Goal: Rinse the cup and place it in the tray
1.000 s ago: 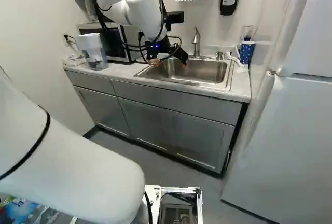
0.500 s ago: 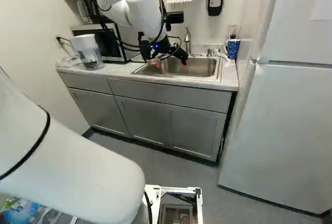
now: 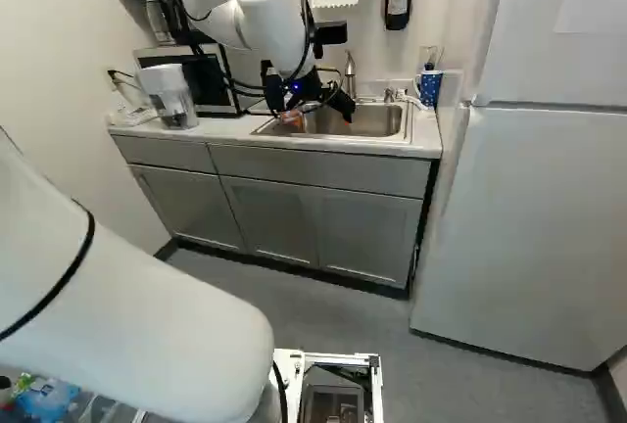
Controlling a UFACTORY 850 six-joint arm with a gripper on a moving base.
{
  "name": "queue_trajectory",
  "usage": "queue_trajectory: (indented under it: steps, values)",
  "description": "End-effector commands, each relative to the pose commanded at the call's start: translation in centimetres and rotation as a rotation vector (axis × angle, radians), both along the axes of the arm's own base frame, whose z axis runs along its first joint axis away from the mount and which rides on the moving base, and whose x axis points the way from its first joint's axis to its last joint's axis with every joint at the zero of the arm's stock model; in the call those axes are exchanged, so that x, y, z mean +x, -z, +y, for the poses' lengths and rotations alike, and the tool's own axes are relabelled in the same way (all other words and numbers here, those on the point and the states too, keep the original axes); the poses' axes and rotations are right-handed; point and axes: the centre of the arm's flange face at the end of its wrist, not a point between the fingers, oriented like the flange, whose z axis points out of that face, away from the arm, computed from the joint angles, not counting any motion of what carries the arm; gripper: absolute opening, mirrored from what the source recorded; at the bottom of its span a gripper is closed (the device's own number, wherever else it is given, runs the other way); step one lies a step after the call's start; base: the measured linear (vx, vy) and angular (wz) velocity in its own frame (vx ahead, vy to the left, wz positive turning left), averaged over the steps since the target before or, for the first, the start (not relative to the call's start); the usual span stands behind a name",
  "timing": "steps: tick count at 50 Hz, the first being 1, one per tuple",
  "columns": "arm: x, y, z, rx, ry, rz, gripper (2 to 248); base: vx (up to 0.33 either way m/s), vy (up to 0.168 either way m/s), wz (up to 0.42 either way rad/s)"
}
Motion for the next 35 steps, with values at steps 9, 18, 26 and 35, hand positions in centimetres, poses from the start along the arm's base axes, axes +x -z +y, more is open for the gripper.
queue_trajectory:
  steps: [9,18,26,35]
  values:
    - [0.0,0.0,0.0,0.0,0.0,0.0,247,-0.113,0.048,-0.002]
    - [0.0,0.0,0.0,0.0,0.0,0.0,247,-0.103,0.036,0.002]
    - [0.0,0.0,0.0,0.0,0.0,0.0,247,-0.079,0.031,0.001]
    - [0.0,0.0,0.0,0.0,0.0,0.0,247,-0.041,0.003,0.007]
